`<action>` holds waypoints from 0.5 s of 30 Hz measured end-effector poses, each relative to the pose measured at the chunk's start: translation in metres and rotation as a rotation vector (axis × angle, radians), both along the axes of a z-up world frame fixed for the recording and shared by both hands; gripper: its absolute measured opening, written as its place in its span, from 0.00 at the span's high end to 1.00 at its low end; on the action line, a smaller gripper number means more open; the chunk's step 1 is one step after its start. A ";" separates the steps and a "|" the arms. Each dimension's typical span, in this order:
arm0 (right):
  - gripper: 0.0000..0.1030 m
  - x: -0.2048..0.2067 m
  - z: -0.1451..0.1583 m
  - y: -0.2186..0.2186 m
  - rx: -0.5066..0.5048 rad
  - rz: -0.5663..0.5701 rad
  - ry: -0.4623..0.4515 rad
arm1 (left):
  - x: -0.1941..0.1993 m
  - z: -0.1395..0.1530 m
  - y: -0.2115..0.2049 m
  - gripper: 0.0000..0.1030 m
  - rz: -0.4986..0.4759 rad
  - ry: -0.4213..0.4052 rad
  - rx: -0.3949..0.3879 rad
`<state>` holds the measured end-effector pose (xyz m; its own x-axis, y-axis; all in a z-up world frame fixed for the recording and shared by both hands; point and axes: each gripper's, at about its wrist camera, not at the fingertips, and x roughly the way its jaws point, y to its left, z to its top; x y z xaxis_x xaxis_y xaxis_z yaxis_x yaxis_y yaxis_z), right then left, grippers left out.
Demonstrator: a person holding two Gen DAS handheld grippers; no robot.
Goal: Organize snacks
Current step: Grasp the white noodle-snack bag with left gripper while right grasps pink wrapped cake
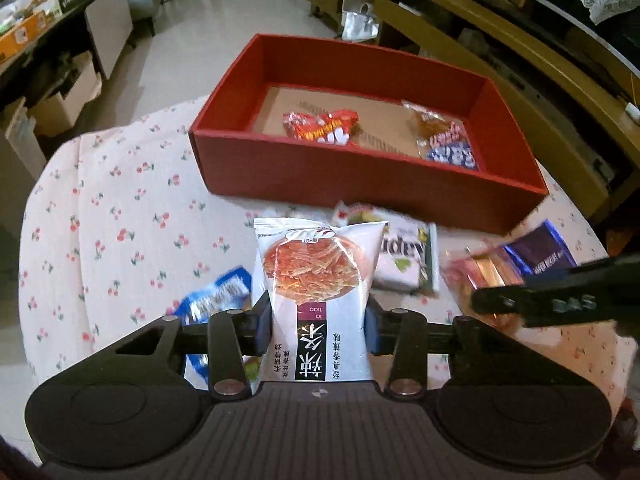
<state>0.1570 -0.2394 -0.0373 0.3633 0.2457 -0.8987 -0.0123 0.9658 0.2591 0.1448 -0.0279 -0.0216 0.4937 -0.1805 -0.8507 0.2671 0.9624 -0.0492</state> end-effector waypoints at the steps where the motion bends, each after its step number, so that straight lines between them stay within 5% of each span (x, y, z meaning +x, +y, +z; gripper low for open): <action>1: 0.29 0.000 -0.002 0.005 -0.013 0.013 0.001 | -0.002 -0.003 -0.001 0.50 -0.008 0.006 0.007; 6: 0.25 -0.002 -0.005 0.021 -0.107 0.059 -0.044 | -0.008 -0.022 -0.013 0.44 -0.052 0.043 0.049; 9: 0.13 -0.004 -0.006 0.022 -0.083 0.093 -0.048 | -0.015 -0.028 -0.024 0.35 -0.096 0.039 0.086; 12: 0.31 -0.009 -0.004 0.028 -0.160 0.102 -0.064 | -0.020 -0.030 -0.027 0.34 -0.108 0.037 0.104; 15: 0.31 -0.016 -0.002 0.026 -0.171 0.135 -0.071 | -0.023 -0.029 -0.023 0.43 -0.095 0.054 0.082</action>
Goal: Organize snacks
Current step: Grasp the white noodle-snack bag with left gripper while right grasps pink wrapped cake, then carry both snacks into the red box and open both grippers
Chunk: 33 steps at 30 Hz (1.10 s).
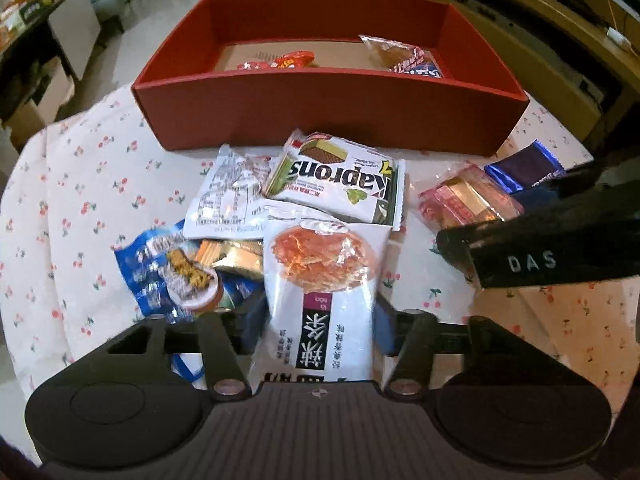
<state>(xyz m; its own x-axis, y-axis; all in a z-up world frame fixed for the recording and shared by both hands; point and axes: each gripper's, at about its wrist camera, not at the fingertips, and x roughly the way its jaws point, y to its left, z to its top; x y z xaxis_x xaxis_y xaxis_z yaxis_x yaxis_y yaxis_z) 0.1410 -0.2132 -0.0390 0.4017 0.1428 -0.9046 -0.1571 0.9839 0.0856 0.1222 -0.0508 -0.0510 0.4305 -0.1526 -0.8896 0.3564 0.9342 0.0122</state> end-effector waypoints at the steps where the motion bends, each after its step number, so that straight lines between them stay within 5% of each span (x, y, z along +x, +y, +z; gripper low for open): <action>1: 0.31 -0.003 0.001 0.000 0.000 0.006 0.002 | -0.002 0.001 0.001 0.46 0.009 0.001 -0.007; 8: 0.31 -0.051 0.022 -0.012 0.031 0.005 -0.032 | -0.032 0.015 0.003 0.50 0.023 0.008 -0.054; 13: 0.31 -0.088 0.010 -0.008 0.005 0.023 0.000 | -0.054 0.002 -0.006 0.49 0.000 0.050 -0.045; 22: 0.25 -0.090 -0.004 -0.011 -0.044 0.036 -0.004 | -0.067 -0.015 -0.015 0.14 -0.026 0.005 0.039; 24: 0.25 -0.091 -0.003 -0.010 -0.039 0.034 -0.009 | -0.067 -0.013 -0.014 0.19 -0.017 0.006 0.031; 27: 0.30 -0.095 -0.002 -0.011 -0.038 0.036 -0.006 | -0.071 -0.007 -0.017 0.45 -0.031 -0.009 0.031; 33: 0.31 -0.104 0.007 -0.009 -0.032 0.027 -0.044 | -0.075 0.002 -0.021 0.51 -0.030 -0.022 0.019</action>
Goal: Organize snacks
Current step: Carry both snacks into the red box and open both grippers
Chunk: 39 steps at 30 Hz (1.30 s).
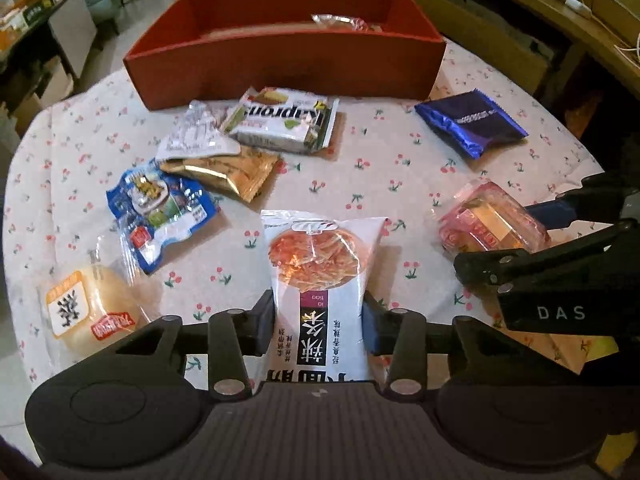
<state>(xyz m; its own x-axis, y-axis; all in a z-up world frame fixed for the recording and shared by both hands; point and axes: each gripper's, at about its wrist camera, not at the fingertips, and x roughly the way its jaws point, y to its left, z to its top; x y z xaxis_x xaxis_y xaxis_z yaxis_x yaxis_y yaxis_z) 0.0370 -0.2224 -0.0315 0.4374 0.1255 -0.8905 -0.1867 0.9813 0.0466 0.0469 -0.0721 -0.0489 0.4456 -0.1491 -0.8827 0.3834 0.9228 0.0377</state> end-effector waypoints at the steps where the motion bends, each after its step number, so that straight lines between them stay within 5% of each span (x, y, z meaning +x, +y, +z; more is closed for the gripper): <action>1: 0.31 -0.001 0.003 0.000 -0.003 -0.004 -0.012 | 0.000 0.002 0.000 0.51 0.001 -0.007 -0.002; 39: 0.31 0.043 0.062 -0.003 0.076 -0.117 -0.192 | 0.056 0.069 -0.012 0.56 0.075 -0.232 -0.041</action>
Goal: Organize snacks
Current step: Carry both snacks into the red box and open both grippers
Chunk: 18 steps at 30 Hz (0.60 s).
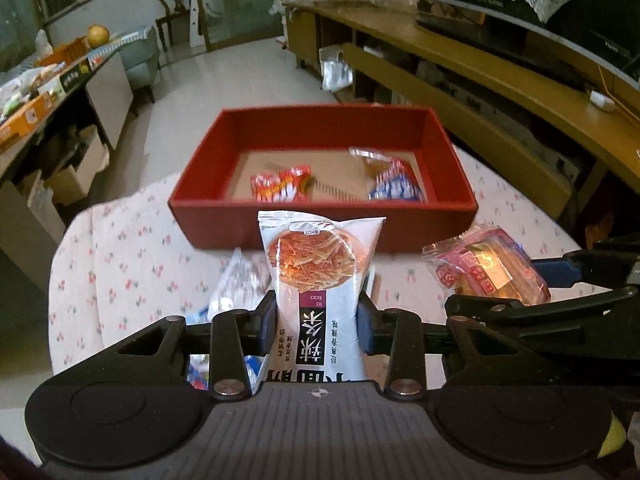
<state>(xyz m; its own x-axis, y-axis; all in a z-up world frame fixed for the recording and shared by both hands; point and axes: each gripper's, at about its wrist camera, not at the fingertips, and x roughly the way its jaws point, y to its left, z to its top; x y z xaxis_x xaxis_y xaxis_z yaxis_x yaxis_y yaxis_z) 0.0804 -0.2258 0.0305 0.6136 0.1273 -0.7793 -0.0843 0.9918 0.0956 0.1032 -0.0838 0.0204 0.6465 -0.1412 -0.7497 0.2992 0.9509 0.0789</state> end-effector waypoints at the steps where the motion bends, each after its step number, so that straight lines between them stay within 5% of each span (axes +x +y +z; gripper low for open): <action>1: 0.31 0.003 0.002 -0.001 0.002 -0.007 -0.006 | 0.003 0.002 -0.001 0.56 0.001 -0.006 -0.002; 18: 0.31 0.070 0.021 -0.006 -0.021 -0.068 -0.074 | 0.064 0.016 -0.011 0.57 0.035 -0.082 0.000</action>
<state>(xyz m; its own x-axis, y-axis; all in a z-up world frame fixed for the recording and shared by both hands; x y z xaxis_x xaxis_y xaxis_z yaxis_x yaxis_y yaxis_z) 0.1504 -0.2316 0.0519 0.6765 0.0670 -0.7334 -0.0227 0.9973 0.0702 0.1670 -0.0950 0.0366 0.7102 -0.1177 -0.6941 0.2583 0.9607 0.1013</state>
